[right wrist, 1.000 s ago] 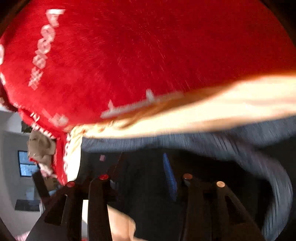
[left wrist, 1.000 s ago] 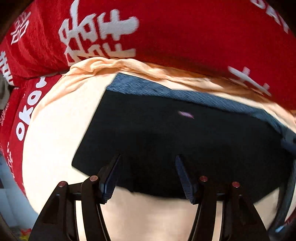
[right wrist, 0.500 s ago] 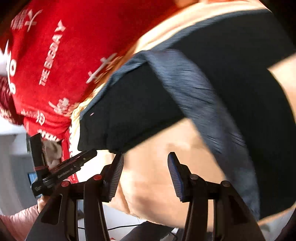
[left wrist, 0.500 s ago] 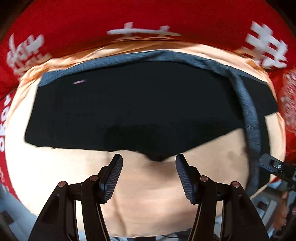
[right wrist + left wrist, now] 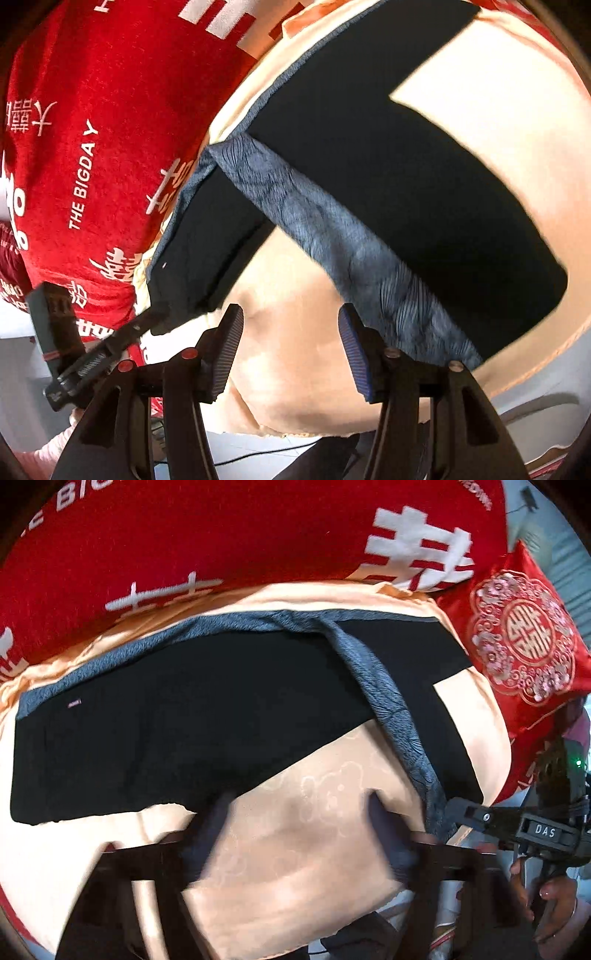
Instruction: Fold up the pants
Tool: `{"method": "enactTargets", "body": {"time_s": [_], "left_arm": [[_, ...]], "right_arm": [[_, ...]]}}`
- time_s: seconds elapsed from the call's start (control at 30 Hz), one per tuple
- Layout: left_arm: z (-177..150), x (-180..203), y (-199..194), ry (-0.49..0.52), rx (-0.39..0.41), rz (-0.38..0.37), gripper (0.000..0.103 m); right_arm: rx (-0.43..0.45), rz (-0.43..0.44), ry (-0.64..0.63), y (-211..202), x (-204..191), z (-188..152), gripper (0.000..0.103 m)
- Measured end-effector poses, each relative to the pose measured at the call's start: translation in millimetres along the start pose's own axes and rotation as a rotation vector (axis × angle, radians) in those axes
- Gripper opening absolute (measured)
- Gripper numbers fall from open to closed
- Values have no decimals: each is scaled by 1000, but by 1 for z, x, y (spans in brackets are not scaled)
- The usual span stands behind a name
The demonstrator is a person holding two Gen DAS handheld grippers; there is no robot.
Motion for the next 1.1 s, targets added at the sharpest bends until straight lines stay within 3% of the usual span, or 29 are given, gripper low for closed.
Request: {"method": "enactTargets", "body": {"time_s": [0.1,0.23,0.33,0.7,1.0,1.1], "left_arm": [[-5,0,-5,7,1,-38,86],[-14,0,-2,10,-22,-18,86],[-24,2,1,33,-38,23,86],[-48,-3,-8,52,-56,38,86],[-40,32,42,27,-124,-10,86],[-29,54,60,10,-141,-58,86]], "right_arm": [[13,15,24,-2,3,-12,58],[37,10,49,-7,13,-29,59],[59,-3,71,-12,21,-40,70],[89,-30,209,-25,69,-70,70],[59,-46,262,-21,113,-69,70],[34,15,270,-18,122,-67,70]]}}
Point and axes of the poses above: each gripper's, at about its wrist camera, not at the fingertips, and y roughly the way its jaws point, x to its right, z to its top, the point moved 4 cm from there along y, roughly the way its jaws point, and after that the axes turned 1 degree about x, right-handed, at the moved point
